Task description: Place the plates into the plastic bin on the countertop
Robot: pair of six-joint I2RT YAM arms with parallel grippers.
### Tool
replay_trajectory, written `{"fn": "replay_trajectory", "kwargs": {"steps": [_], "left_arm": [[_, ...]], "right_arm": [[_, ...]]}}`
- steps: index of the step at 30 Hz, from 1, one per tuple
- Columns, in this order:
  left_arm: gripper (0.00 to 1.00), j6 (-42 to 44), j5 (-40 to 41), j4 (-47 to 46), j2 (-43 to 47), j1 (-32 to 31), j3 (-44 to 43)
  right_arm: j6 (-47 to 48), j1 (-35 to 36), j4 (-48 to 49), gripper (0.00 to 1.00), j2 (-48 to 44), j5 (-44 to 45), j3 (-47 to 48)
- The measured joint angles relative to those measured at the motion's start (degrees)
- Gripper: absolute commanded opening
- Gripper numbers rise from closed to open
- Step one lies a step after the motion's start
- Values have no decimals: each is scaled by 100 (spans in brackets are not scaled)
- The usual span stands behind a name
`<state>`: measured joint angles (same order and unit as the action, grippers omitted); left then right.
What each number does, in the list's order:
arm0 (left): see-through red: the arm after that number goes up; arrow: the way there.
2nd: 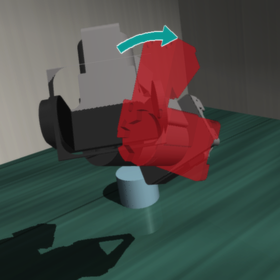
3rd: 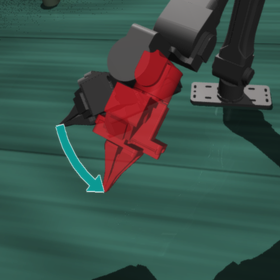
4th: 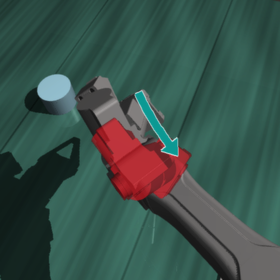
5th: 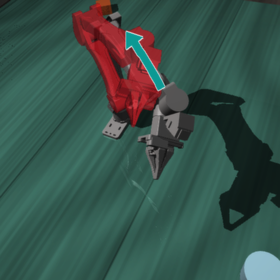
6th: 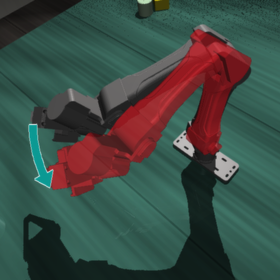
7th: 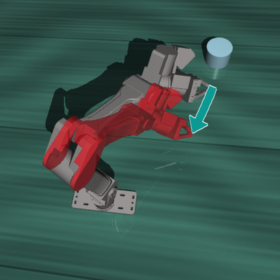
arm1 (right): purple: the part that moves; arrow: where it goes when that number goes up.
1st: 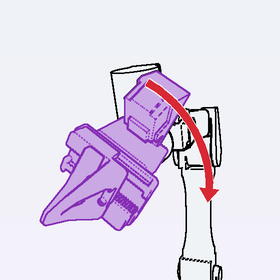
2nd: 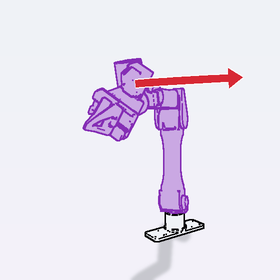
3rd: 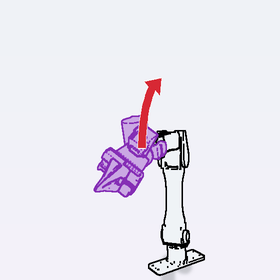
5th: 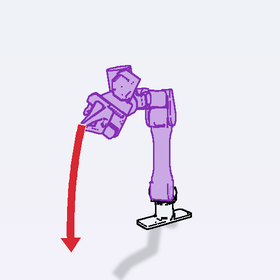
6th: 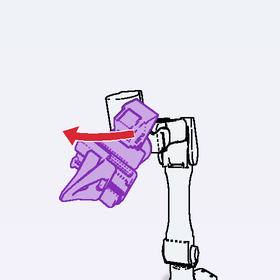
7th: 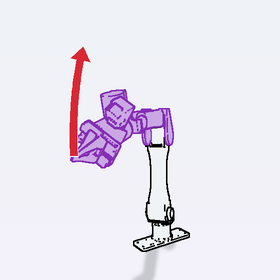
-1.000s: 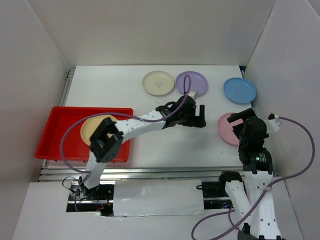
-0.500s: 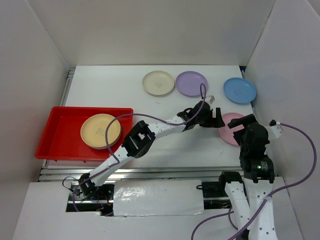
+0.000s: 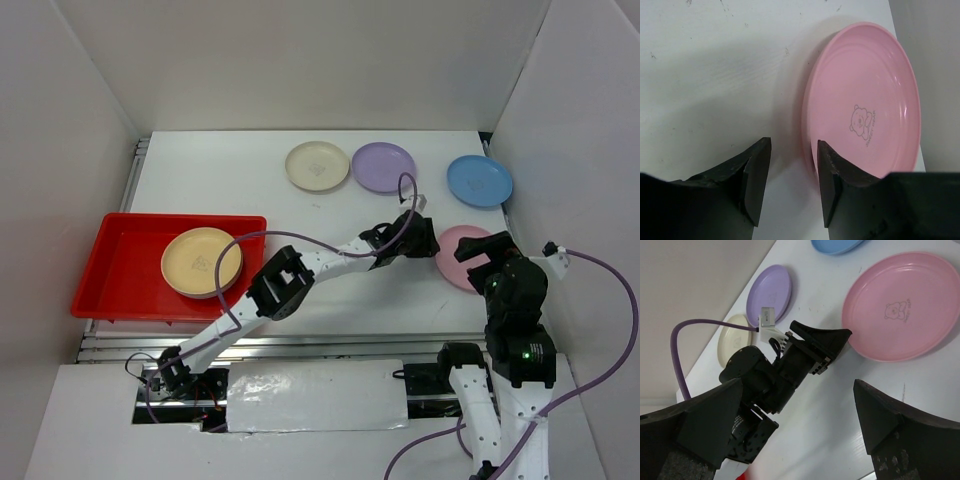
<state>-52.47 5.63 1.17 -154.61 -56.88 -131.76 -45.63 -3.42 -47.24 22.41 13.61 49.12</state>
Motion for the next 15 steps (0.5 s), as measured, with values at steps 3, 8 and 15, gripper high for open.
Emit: {"fn": "replay_trajectory", "kwargs": {"steps": [3, 8, 15], "left_arm": [[37, -2, 59, -2, -22, -55, -20], [24, 13, 66, -92, -146, -149, -101], [0, -33, 46, -337, -83, -155, 149]], "right_arm": [[57, 0, -17, 100, -39, -57, 2], [144, 0, -26, 100, -66, -109, 2], [214, 0, -26, 100, -66, -160, 2]]}}
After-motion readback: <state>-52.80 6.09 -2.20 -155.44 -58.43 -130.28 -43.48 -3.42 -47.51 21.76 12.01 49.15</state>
